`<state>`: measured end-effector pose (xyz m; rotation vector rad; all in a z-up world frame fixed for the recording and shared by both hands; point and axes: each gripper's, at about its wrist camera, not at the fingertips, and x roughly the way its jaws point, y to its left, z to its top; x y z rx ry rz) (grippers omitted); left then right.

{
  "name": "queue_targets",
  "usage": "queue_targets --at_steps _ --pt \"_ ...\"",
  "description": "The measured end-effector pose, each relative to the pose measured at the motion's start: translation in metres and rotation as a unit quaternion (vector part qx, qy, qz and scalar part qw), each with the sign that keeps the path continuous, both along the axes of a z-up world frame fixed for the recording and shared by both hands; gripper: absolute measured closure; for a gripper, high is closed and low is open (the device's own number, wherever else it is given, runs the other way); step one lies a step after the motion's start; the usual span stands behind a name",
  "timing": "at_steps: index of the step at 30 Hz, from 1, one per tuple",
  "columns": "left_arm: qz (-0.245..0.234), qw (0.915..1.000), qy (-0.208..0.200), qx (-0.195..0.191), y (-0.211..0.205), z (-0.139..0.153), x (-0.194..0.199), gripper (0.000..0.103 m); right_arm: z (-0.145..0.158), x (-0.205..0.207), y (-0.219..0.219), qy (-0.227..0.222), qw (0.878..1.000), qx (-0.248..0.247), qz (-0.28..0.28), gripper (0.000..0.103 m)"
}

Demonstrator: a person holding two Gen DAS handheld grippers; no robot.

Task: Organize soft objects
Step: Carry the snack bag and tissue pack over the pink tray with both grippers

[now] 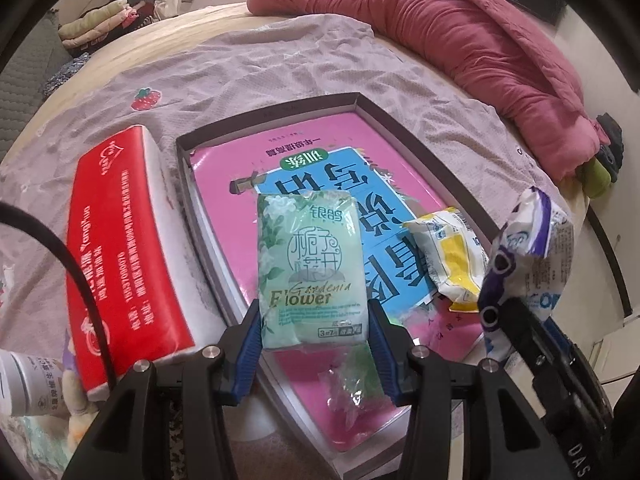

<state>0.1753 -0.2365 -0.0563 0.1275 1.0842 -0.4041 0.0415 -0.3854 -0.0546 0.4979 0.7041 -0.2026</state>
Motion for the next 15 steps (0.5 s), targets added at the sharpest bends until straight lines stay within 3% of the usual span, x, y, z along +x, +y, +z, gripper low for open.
queue_targets --at_steps 8,15 --pt "-0.023 0.9996 0.013 0.013 -0.010 -0.006 0.001 0.053 -0.002 0.001 -0.001 0.012 1.000 -0.023 -0.011 0.053" --pt "-0.046 0.9972 0.057 0.014 -0.019 -0.020 -0.011 0.053 -0.012 0.004 -0.007 0.039 0.999 -0.032 -0.017 0.053"
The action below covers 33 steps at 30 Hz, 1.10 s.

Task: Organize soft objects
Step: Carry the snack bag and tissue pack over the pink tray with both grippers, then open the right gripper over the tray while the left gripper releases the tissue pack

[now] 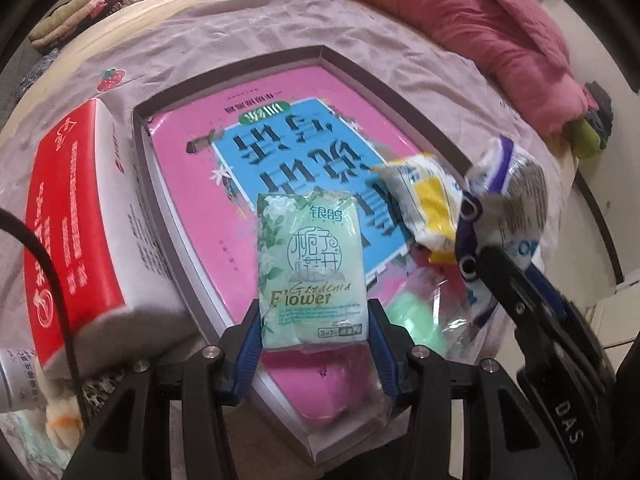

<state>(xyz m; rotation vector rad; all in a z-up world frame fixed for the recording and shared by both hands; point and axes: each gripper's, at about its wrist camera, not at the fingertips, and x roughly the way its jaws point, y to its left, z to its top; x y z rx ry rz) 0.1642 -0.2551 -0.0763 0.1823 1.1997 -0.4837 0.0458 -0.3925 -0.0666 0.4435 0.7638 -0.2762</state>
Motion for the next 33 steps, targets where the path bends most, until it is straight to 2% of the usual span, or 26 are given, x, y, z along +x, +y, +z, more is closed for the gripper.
queue_targets --at_steps 6,18,22,28,33 --pt "0.013 0.9998 0.014 0.002 0.005 -0.008 -0.006 0.054 -0.003 0.006 0.007 0.014 0.999 -0.029 0.014 0.053" --pt "0.011 0.9998 0.013 0.005 0.005 -0.007 -0.007 0.054 -0.003 0.012 0.015 0.035 0.996 -0.081 0.016 0.050" --pt "0.013 0.9998 0.012 0.002 0.005 -0.007 -0.008 0.054 -0.001 0.014 0.019 0.040 0.992 -0.115 0.018 0.050" --pt "0.011 0.9999 0.011 0.000 0.005 -0.007 -0.009 0.054 -0.001 0.017 0.021 0.046 0.990 -0.135 0.015 0.045" --pt "0.010 0.9999 0.010 0.001 0.005 -0.006 -0.009 0.054 -0.002 0.015 0.018 0.044 0.990 -0.132 0.012 0.041"
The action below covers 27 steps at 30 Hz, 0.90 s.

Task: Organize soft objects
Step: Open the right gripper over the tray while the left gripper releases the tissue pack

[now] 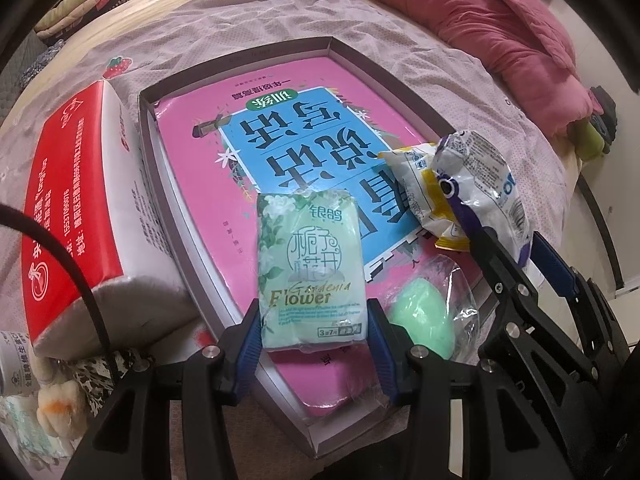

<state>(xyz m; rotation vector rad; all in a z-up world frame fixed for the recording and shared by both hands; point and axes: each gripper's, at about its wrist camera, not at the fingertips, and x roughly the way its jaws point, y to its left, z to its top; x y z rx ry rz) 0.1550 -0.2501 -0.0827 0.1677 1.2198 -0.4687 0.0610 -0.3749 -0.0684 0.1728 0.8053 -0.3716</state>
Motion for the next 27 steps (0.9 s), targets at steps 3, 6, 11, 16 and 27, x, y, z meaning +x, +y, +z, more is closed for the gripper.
queue_targets --at_steps 3,6,11,16,27 --pt "-0.001 1.0000 -0.001 0.000 0.000 0.000 0.000 0.054 0.004 -0.004 0.000 -0.013 1.000 -0.001 -0.003 0.039" --pt "-0.002 1.0000 -0.001 -0.002 0.000 0.001 0.000 0.054 0.014 -0.011 -0.002 -0.046 0.999 -0.002 -0.011 0.030" --pt "-0.007 0.9999 0.003 -0.010 0.001 0.001 -0.001 0.053 0.024 -0.018 -0.007 -0.070 0.997 0.003 -0.025 0.029" --pt "-0.003 0.9994 0.002 -0.035 0.008 0.005 -0.003 0.048 0.024 -0.022 -0.012 -0.076 0.996 0.019 -0.033 0.029" --pt "0.004 0.9982 -0.011 -0.059 0.018 0.020 -0.007 0.046 0.028 -0.026 -0.011 -0.085 0.996 0.016 -0.034 0.029"
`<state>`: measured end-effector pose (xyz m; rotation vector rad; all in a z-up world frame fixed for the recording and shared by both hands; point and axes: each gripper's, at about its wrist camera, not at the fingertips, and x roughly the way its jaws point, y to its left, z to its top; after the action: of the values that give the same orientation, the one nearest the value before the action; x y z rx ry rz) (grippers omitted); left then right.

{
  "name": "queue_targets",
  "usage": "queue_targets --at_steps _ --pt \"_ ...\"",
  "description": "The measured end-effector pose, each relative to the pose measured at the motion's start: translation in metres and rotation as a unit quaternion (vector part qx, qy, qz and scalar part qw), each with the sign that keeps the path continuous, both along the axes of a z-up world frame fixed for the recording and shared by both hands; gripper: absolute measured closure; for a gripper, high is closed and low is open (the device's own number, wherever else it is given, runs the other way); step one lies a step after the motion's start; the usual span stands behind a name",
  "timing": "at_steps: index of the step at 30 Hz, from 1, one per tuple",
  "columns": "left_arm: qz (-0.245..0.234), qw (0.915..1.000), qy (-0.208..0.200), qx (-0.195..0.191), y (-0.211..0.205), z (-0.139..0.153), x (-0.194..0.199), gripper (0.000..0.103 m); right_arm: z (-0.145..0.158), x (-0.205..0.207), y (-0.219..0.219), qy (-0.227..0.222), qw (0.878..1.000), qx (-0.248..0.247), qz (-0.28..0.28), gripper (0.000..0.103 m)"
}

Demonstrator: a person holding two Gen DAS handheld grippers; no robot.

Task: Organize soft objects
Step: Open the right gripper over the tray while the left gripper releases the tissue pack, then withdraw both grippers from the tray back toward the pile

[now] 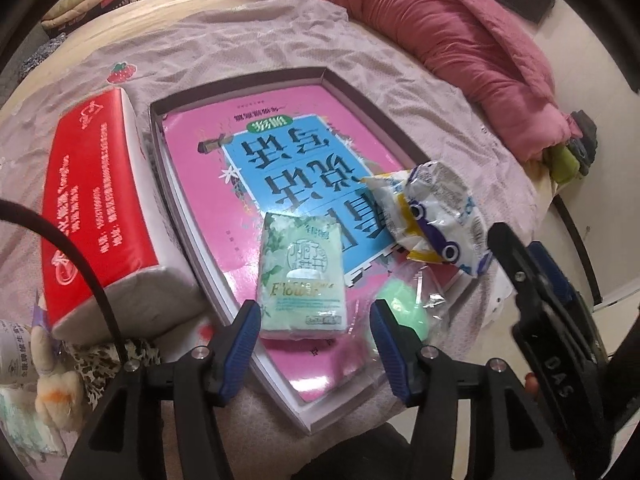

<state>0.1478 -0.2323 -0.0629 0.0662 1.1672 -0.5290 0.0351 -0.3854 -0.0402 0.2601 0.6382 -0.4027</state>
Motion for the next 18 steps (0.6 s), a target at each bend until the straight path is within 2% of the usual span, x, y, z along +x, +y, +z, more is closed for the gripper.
queue_targets --at_steps 9,14,18 --pt "0.022 0.9988 -0.027 -0.035 0.016 0.029 -0.013 0.041 0.004 -0.004 0.001 -0.004 1.000 -0.001 -0.002 0.028" --pt "0.033 0.9975 -0.051 -0.035 0.026 0.046 -0.023 0.038 0.010 -0.007 0.004 -0.007 1.000 -0.005 -0.002 0.028" --pt "0.038 0.9971 -0.052 -0.040 0.034 0.053 -0.028 0.038 0.020 -0.010 0.012 -0.018 1.000 -0.012 0.009 0.028"
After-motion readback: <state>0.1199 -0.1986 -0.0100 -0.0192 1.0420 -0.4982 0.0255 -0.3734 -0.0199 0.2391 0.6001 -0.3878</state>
